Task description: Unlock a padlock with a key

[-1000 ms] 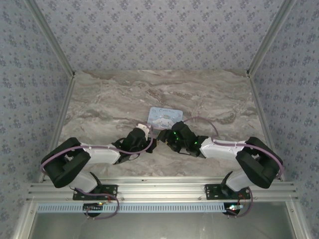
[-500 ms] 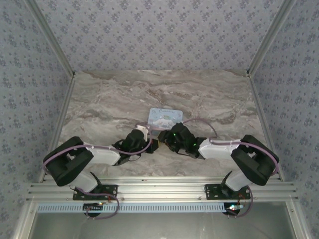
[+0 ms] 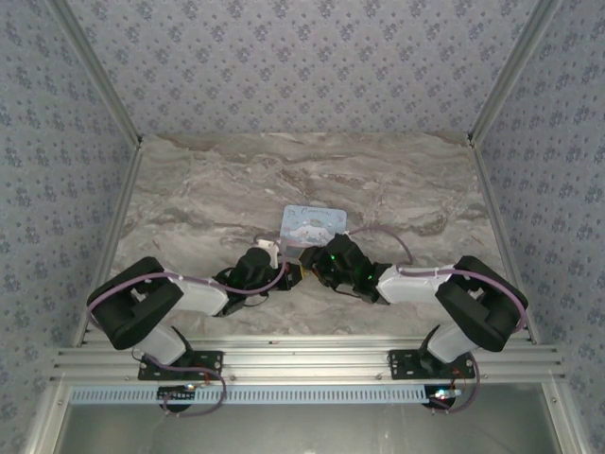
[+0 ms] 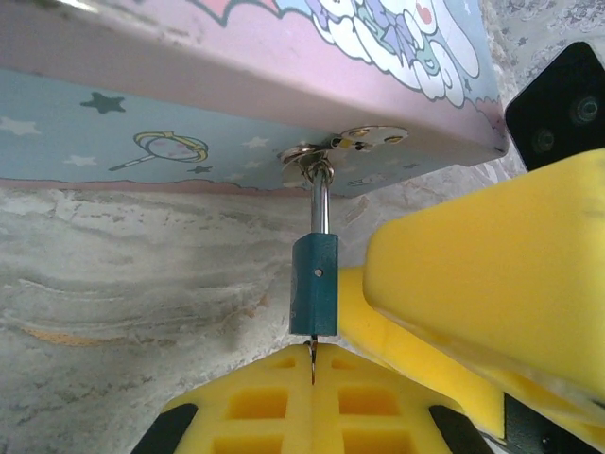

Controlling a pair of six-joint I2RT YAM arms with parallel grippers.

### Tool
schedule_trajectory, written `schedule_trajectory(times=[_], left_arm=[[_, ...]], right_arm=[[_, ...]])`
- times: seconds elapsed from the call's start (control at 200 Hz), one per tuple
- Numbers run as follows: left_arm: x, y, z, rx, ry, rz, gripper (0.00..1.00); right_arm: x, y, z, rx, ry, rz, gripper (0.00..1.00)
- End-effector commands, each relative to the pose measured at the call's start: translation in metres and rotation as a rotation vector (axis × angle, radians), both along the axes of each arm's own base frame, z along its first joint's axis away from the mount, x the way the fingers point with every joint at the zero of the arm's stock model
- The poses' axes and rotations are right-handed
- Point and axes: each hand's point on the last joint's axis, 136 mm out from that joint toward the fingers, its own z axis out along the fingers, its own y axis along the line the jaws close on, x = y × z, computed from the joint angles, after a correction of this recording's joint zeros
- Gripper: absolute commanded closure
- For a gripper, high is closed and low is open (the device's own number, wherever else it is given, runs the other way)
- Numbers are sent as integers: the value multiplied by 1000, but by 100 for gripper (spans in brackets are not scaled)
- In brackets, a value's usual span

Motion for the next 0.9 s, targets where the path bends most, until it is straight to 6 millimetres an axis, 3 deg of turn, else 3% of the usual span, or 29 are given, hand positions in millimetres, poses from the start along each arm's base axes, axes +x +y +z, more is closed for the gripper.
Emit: schedule_trajectory(times=[0.0, 0.105, 0.36, 0.62, 0.894], left_arm=[[-1, -10, 17, -88, -17, -27, 100], [-1, -10, 19, -108, -10, -24, 100], [0, -14, 26, -186, 24, -30, 100], [0, -15, 23, -202, 41, -34, 100], [0, -17, 17, -200, 55, -38, 100]], right_arm=[[-13, -9, -24, -47, 77, -15, 42], [-17, -13, -30, -55, 88, -28, 38], [-15, -16, -28, -48, 70, -43, 42], [-15, -16, -26, -41, 66, -42, 74], [-14, -18, -23, -42, 57, -44, 94]])
